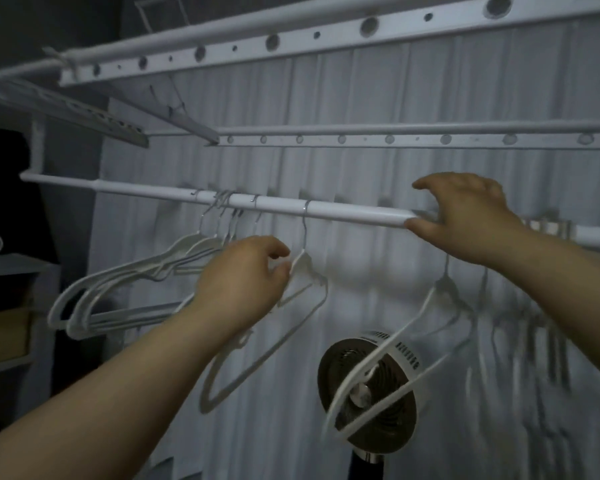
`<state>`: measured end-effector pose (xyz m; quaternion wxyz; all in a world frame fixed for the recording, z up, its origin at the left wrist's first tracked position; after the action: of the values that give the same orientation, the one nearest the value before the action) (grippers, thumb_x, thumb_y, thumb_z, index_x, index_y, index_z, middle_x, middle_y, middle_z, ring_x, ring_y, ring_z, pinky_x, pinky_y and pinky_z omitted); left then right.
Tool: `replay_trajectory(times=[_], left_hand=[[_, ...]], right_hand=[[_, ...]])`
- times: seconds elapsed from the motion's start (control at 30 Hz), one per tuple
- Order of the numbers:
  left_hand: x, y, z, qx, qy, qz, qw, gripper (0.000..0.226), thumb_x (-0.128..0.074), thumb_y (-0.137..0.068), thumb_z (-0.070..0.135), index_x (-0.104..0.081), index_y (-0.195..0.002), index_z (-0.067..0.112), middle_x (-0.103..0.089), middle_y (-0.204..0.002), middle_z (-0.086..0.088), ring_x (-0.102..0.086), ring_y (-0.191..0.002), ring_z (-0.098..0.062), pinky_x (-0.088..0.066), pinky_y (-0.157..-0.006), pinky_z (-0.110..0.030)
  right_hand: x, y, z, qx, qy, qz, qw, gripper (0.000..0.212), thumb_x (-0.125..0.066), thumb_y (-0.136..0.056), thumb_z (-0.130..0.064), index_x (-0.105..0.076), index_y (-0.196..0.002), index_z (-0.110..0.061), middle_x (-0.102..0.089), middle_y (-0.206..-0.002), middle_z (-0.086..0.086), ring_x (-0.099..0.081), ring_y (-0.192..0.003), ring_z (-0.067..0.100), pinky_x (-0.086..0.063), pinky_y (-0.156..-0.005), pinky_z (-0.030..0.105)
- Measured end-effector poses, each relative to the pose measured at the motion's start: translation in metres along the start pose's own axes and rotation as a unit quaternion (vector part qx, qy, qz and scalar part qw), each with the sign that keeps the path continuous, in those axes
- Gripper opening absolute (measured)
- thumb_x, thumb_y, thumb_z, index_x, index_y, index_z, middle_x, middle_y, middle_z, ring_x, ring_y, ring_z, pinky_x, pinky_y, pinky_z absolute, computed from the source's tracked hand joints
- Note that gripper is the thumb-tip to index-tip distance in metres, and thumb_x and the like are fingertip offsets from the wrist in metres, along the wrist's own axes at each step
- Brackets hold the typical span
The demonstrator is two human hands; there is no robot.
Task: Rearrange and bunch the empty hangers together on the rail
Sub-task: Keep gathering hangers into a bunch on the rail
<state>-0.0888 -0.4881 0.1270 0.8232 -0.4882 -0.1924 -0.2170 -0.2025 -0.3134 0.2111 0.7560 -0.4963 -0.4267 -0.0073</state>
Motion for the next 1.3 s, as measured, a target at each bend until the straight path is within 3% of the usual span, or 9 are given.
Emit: replay_trajectory(times=[0.13,0.33,0.43,0.6,0.73,0.9,1.07,1.2,1.3], left_hand=[[0.023,-0.004,-0.055,0.009,-0.054,-0.009,0.998,0.038,-0.053,-0.089,0.028,-0.053,-0.125,0.018,-0.054,-0.131,-0.002,-0.047,-0.123,-0.019,-0.038,-0.095,-0.026],[0.008,-0.003,-0.114,0.052,-0.031,-0.125,0.990,0.053,-0.054,-0.088,0.033,-0.039,-0.136,0.021,-0.051,-0.135,0.001,-0.051,-0.121,-0.017,-0.040,-0.094,-0.023],[-0.007,0.000,-0.134,0.061,-0.039,-0.190,0.979,0.048,-0.050,-0.089,0.032,-0.039,-0.135,0.020,-0.057,-0.129,-0.002,-0.055,-0.118,-0.020,-0.042,-0.093,-0.023],[-0.019,-0.001,-0.159,0.058,-0.030,-0.245,0.967,0.026,-0.039,-0.095,0.021,-0.054,-0.106,0.004,-0.064,-0.111,-0.016,-0.064,-0.091,-0.031,-0.052,-0.080,-0.031],[-0.017,-0.009,-0.162,0.033,-0.023,-0.228,0.973,0.022,-0.036,-0.094,0.011,-0.041,-0.073,0.015,-0.066,-0.105,-0.013,-0.051,-0.060,-0.020,-0.047,-0.068,-0.028],[-0.010,-0.016,-0.158,0.005,-0.027,-0.173,0.984,0.022,-0.036,-0.094,0.009,-0.038,-0.072,0.014,-0.067,-0.098,-0.007,-0.063,-0.093,-0.025,-0.045,-0.074,-0.028],[-0.014,-0.024,-0.147,-0.006,-0.016,-0.147,0.989,0.019,-0.036,-0.094,0.009,-0.042,-0.077,0.015,-0.066,-0.095,-0.006,-0.063,-0.095,-0.024,-0.043,-0.071,-0.025],[-0.028,-0.036,-0.133,-0.014,-0.034,-0.150,0.988,0.020,-0.036,-0.094,0.009,-0.056,-0.099,0.009,-0.067,-0.104,-0.006,-0.062,-0.100,-0.022,-0.036,-0.070,-0.022],[-0.037,-0.043,-0.121,-0.018,-0.052,-0.149,0.987,0.023,-0.035,-0.095,0.010,-0.056,-0.104,0.007,-0.067,-0.108,-0.008,-0.061,-0.100,-0.023,-0.036,-0.070,-0.024]], right_hand=[[-0.017,-0.021,-0.053,0.017,-0.019,-0.020,0.999,0.055,-0.054,-0.088,-0.035,-0.036,-0.138,-0.019,-0.039,-0.144,0.005,-0.033,-0.132,0.025,-0.019,-0.108,0.034],[-0.050,-0.052,-0.119,0.028,-0.017,-0.045,0.998,0.055,-0.053,-0.089,-0.033,-0.035,-0.138,-0.018,-0.040,-0.144,0.004,-0.036,-0.130,0.027,-0.024,-0.106,0.034],[-0.065,-0.065,-0.134,0.003,0.004,-0.062,0.998,0.056,-0.051,-0.089,-0.033,-0.032,-0.140,-0.018,-0.040,-0.144,0.004,-0.037,-0.130,0.028,-0.024,-0.106,0.036],[-0.082,-0.072,-0.140,-0.041,0.021,-0.060,0.997,0.046,-0.051,-0.090,-0.017,-0.038,-0.135,-0.013,-0.047,-0.135,0.011,-0.041,-0.122,0.031,-0.025,-0.099,0.033],[-0.085,-0.069,-0.139,-0.044,0.013,-0.041,0.998,0.047,-0.043,-0.089,0.003,-0.039,-0.134,-0.007,-0.045,-0.133,0.016,-0.040,-0.119,0.032,-0.022,-0.087,0.025],[-0.081,-0.064,-0.131,-0.066,0.025,-0.037,0.997,0.044,-0.043,-0.087,0.006,-0.042,-0.130,-0.004,-0.046,-0.129,0.018,-0.042,-0.116,0.032,-0.028,-0.088,0.030],[-0.075,-0.056,-0.120,-0.069,0.031,-0.037,0.996,0.046,-0.041,-0.087,0.007,-0.041,-0.131,-0.004,-0.045,-0.129,0.018,-0.042,-0.116,0.032,-0.029,-0.090,0.031],[-0.071,-0.051,-0.107,-0.067,0.027,-0.045,0.996,0.046,-0.042,-0.087,0.006,-0.040,-0.132,-0.004,-0.045,-0.130,0.017,-0.042,-0.116,0.031,-0.029,-0.090,0.030],[-0.067,-0.046,-0.097,-0.064,0.016,-0.046,0.997,0.047,-0.043,-0.087,0.005,-0.040,-0.132,-0.005,-0.045,-0.130,0.016,-0.042,-0.118,0.031,-0.029,-0.092,0.031]])
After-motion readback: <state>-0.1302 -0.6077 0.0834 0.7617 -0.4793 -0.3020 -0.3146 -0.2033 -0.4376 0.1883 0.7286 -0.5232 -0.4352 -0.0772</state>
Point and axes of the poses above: each hand's wrist, its own y-axis away from the middle knuckle, its own x-axis out of the back of the hand, z = x × y, the point moved 8 cm from there along -y, towards the middle knuckle
